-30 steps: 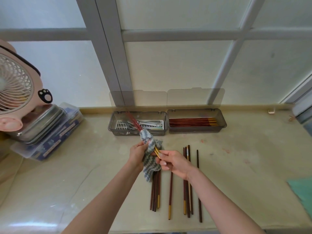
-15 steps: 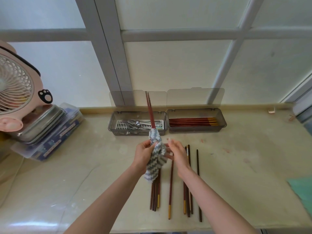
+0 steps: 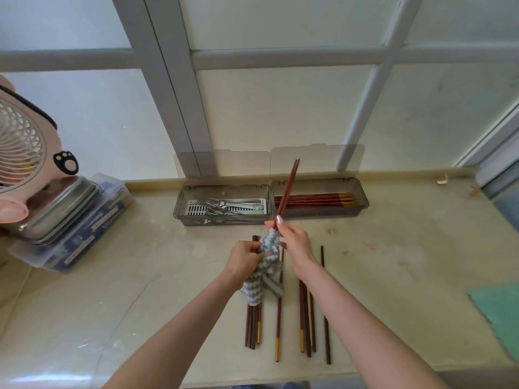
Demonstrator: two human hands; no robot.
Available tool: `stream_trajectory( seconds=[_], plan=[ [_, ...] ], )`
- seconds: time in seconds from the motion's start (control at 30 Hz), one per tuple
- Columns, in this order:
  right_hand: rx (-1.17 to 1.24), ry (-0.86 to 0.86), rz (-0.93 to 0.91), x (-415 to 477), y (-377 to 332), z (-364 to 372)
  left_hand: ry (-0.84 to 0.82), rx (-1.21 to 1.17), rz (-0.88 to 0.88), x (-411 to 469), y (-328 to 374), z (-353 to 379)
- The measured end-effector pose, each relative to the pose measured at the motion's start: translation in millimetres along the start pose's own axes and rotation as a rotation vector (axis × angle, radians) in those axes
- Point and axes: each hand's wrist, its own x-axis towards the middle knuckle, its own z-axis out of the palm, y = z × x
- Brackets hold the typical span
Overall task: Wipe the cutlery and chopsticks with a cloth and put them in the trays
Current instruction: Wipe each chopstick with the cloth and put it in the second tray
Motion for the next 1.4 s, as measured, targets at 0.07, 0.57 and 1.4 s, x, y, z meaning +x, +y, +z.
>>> stream_trajectory(
  seconds=[0.07,0.57,1.4],
  plan=[
    [-0.021,0.014,-0.029,6,-4,-6,0.028,0.052,0.006,2,1,2],
    [-1.002,0.281,-0.514,105,-56,-111,-0.149,-0.213,-0.013,-7,10,-6],
    [-1.412,-0.679,-0.739,26,63,-84,0.012,-0.651,-0.153,-16,-17,-38]
  ],
)
